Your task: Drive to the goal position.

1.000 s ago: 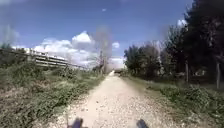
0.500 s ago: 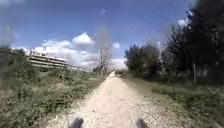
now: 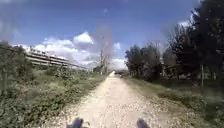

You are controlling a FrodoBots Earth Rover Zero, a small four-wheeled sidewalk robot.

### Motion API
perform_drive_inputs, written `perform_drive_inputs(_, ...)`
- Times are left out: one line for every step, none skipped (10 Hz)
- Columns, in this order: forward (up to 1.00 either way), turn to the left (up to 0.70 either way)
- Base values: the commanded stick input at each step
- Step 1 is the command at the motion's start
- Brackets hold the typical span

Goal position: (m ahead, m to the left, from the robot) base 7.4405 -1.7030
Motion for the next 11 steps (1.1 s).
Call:
perform_drive_inputs(0.7,0.0)
perform_drive_inputs(0.7,0.0)
perform_drive_inputs(0.7,0.0)
perform_drive_inputs(0.7,0.0)
perform_drive_inputs(0.7,0.0)
perform_drive_inputs(0.7,0.0)
perform_drive_inputs(0.7,0.0)
perform_drive_inputs(0.7,0.0)
perform_drive_inputs(0.7,-0.01)
perform_drive_inputs(0.7,-0.23)
perform_drive_inputs(0.7,-0.33)
